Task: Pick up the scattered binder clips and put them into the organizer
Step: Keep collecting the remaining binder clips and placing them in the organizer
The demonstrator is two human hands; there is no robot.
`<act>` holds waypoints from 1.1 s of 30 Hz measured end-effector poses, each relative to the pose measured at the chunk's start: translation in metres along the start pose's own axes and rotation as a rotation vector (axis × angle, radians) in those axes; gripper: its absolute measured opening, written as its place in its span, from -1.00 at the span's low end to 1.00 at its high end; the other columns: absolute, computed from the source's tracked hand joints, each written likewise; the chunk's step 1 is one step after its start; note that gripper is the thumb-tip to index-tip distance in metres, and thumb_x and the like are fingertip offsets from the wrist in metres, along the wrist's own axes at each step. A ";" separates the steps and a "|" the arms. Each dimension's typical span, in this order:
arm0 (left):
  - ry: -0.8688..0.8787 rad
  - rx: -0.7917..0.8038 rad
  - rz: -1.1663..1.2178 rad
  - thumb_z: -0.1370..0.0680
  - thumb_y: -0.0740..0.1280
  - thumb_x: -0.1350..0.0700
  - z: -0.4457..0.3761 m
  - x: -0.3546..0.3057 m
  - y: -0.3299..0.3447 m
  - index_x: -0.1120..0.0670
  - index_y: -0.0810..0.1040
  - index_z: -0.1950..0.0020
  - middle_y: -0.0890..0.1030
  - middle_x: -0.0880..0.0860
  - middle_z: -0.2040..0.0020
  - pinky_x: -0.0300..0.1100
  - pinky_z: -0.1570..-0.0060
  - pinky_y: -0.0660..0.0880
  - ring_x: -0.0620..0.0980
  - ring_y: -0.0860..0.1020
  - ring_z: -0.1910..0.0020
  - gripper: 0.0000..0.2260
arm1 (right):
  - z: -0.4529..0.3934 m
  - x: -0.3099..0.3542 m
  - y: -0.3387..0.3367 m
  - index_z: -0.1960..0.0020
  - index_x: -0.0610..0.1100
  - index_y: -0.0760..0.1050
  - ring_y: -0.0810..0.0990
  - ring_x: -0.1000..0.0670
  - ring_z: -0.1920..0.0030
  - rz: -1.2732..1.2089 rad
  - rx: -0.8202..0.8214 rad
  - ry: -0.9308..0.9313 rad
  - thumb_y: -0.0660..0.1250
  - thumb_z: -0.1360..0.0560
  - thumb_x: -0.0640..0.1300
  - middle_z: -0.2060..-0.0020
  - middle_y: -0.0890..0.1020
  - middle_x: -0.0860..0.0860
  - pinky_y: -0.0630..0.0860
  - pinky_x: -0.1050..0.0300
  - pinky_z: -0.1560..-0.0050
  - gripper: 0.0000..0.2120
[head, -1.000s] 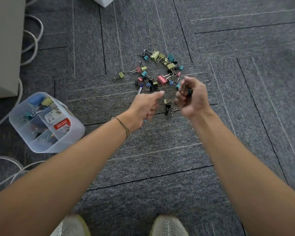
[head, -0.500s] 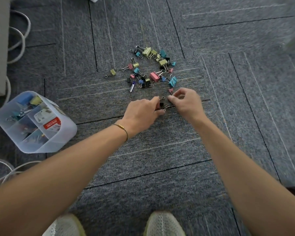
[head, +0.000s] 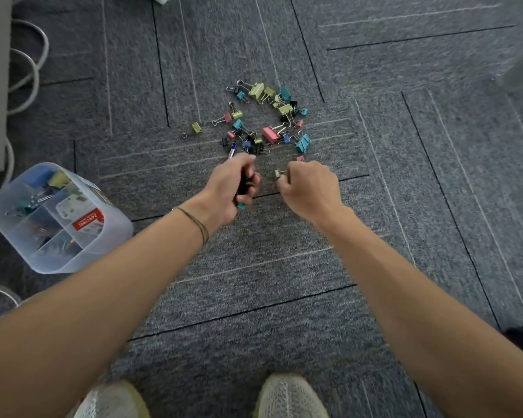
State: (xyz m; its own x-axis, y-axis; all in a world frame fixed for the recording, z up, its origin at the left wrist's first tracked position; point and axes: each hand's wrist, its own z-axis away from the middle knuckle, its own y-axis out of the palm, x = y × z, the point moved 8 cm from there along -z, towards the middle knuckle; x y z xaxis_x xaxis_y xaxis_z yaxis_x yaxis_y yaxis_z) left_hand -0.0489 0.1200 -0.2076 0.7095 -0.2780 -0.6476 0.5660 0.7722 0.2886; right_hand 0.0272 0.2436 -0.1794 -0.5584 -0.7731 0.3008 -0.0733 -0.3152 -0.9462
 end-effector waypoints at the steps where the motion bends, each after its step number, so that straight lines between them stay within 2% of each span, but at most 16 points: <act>1: 0.006 -0.046 -0.080 -0.67 0.24 0.02 -0.002 -0.002 -0.001 0.07 0.47 0.27 0.51 0.01 0.30 -0.31 0.62 0.21 -0.11 0.38 0.47 -0.69 | 0.000 -0.006 0.003 0.27 -0.22 0.50 0.39 0.02 0.50 -0.072 0.034 0.029 0.24 -0.60 -0.12 0.47 0.47 0.01 0.34 0.21 0.49 -0.69; 2: 0.024 -0.071 -0.164 -0.69 0.23 0.03 -0.004 -0.005 0.000 0.10 0.55 0.19 0.53 0.01 0.29 -0.31 0.60 0.24 -0.12 0.39 0.46 -0.71 | 0.000 -0.014 0.006 0.26 -0.27 0.52 0.35 0.04 0.51 -0.229 0.076 0.081 0.24 -0.60 -0.16 0.47 0.47 0.02 0.27 0.26 0.51 -0.70; 3: 0.054 -0.082 -0.245 -0.70 0.21 0.05 -0.005 -0.010 0.002 0.12 0.62 0.09 0.55 0.01 0.26 -0.30 0.56 0.26 -0.11 0.41 0.44 -0.72 | 0.003 -0.022 0.009 0.23 -0.30 0.52 0.32 0.06 0.52 -0.489 0.135 0.154 0.24 -0.62 -0.18 0.45 0.48 0.04 0.22 0.28 0.53 -0.70; 5: 0.122 -0.077 -0.352 -0.72 0.18 0.10 -0.008 -0.018 0.010 0.09 0.68 -0.06 0.57 0.03 0.20 -0.30 0.51 0.29 -0.09 0.43 0.40 -0.73 | 0.012 -0.028 0.012 0.20 -0.27 0.48 0.27 0.08 0.51 -1.164 0.265 0.261 0.16 -0.63 -0.21 0.45 0.46 0.06 0.14 0.25 0.53 -0.72; 7: 0.173 -0.051 -0.380 -0.70 0.23 0.13 -0.011 -0.023 0.018 0.06 0.69 -0.09 0.55 0.03 0.21 -0.28 0.50 0.28 -0.09 0.41 0.41 -0.78 | 0.021 -0.022 0.005 0.22 -0.17 0.42 0.25 0.02 0.47 -1.641 0.409 0.210 0.10 -0.55 -0.18 0.45 0.39 0.01 0.10 0.13 0.46 -0.78; 9: 0.202 -0.047 -0.406 -0.65 0.33 0.05 -0.013 -0.024 0.023 0.08 0.70 -0.04 0.48 -0.01 0.31 -0.27 0.50 0.25 -0.10 0.35 0.44 -0.83 | 0.027 -0.021 -0.003 0.26 -0.14 0.38 0.25 -0.01 0.45 -1.820 0.442 0.142 0.07 -0.50 -0.13 0.43 0.38 -0.03 0.11 0.11 0.44 -0.78; 11: 0.277 -0.109 -0.550 -0.60 0.41 -0.05 -0.016 -0.027 0.024 0.11 0.68 0.03 0.44 -0.07 0.40 -0.27 0.48 0.27 -0.12 0.31 0.50 -0.77 | 0.027 -0.026 -0.005 0.31 -0.12 0.35 0.28 -0.01 0.45 -1.872 0.399 0.166 0.10 -0.55 -0.04 0.43 0.39 -0.04 0.15 0.13 0.44 -0.71; 13: 0.434 -0.190 -0.847 -0.55 0.46 -0.09 -0.013 -0.034 0.029 0.07 0.63 0.04 0.53 -0.09 0.33 -0.25 0.40 0.39 -0.13 0.43 0.45 -0.77 | 0.025 -0.034 -0.005 0.32 -0.09 0.36 0.31 0.01 0.45 -1.834 0.344 0.271 0.21 -0.57 0.04 0.42 0.41 -0.02 0.20 0.16 0.46 -0.66; 15: 0.538 -0.219 -1.109 -0.53 0.47 -0.11 -0.008 -0.035 0.037 0.01 0.54 -0.04 0.58 -0.10 0.19 -0.18 0.28 0.51 -0.11 0.53 0.34 -0.76 | 0.023 -0.045 -0.002 0.25 -0.11 0.44 0.32 0.05 0.45 -1.631 0.297 0.402 0.23 -0.62 -0.01 0.43 0.44 0.01 0.23 0.22 0.47 -0.69; 18: 0.630 -0.224 -1.319 -0.63 0.36 -0.03 -0.007 -0.032 0.041 0.01 0.50 -0.08 0.56 -0.10 0.25 -0.11 0.27 0.54 -0.15 0.50 0.37 -0.86 | 0.019 -0.056 -0.004 0.12 -0.18 0.51 0.35 0.09 0.49 -1.287 0.238 0.467 0.21 -0.67 -0.14 0.45 0.47 0.02 0.25 0.27 0.55 -0.77; 21: 0.713 -0.199 -1.417 -0.68 0.29 0.04 -0.006 -0.031 0.046 0.07 0.46 -0.15 0.53 -0.06 0.35 -0.10 0.36 0.50 -0.10 0.50 0.42 -0.88 | 0.011 -0.056 -0.009 0.03 -0.18 0.52 0.40 0.11 0.46 -0.984 0.154 0.410 0.17 -0.68 -0.23 0.34 0.54 0.00 0.32 0.28 0.52 -0.82; 24: 0.760 -0.145 -1.508 -0.68 0.29 0.05 -0.004 -0.029 0.051 0.09 0.40 -0.23 0.48 -0.07 0.38 -0.09 0.38 0.46 -0.10 0.47 0.46 -0.81 | 0.003 -0.051 -0.011 -0.11 -0.14 0.52 0.47 0.09 0.36 -0.574 0.112 0.301 0.23 -0.67 -0.10 0.16 0.64 0.00 0.39 0.19 0.40 -0.85; 26: 0.790 -0.141 -1.566 -0.68 0.29 0.06 -0.003 -0.031 0.054 0.10 0.39 -0.23 0.43 -0.08 0.41 -0.11 0.42 0.41 -0.12 0.42 0.48 -0.80 | 0.000 -0.046 -0.009 -0.15 -0.10 0.51 0.46 0.09 0.40 -0.400 0.116 0.241 0.26 -0.65 0.00 0.19 0.65 0.02 0.33 0.19 0.43 -0.80; 28: 0.796 -0.149 -1.600 -0.69 0.27 0.08 -0.004 -0.034 0.056 0.11 0.39 -0.18 0.43 -0.08 0.39 -0.08 0.41 0.46 -0.10 0.43 0.47 -0.85 | 0.000 -0.041 -0.010 -0.14 -0.08 0.48 0.46 0.10 0.42 -0.299 0.099 0.198 0.30 -0.62 0.05 0.25 0.62 0.04 0.32 0.18 0.43 -0.78; 31: 0.782 -0.169 -1.593 -0.70 0.25 0.11 -0.008 -0.041 0.058 0.11 0.41 -0.10 0.48 -0.04 0.37 -0.04 0.37 0.55 -0.06 0.48 0.45 -0.92 | 0.000 -0.036 -0.010 -0.13 -0.12 0.47 0.52 0.04 0.37 -0.200 0.077 0.140 0.34 -0.59 0.06 0.27 0.59 0.05 0.52 0.04 0.35 -0.73; 33: 0.772 -0.186 -1.524 -0.70 0.24 0.13 -0.009 -0.044 0.056 0.12 0.45 -0.09 0.49 -0.04 0.36 -0.09 0.39 0.51 -0.08 0.48 0.44 -0.94 | 0.000 -0.034 -0.010 -0.14 -0.13 0.45 0.54 0.01 0.35 -0.136 0.055 0.109 0.36 -0.58 0.07 0.31 0.56 0.07 0.57 0.01 0.29 -0.71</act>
State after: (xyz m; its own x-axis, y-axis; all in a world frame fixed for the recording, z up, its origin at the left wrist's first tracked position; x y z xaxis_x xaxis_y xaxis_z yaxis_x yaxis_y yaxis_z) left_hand -0.0518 0.1808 -0.1695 -0.7631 -0.4924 -0.4187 0.3942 0.1588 -0.9052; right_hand 0.0466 0.2728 -0.1801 -0.6327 -0.6581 0.4083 -0.1105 -0.4451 -0.8886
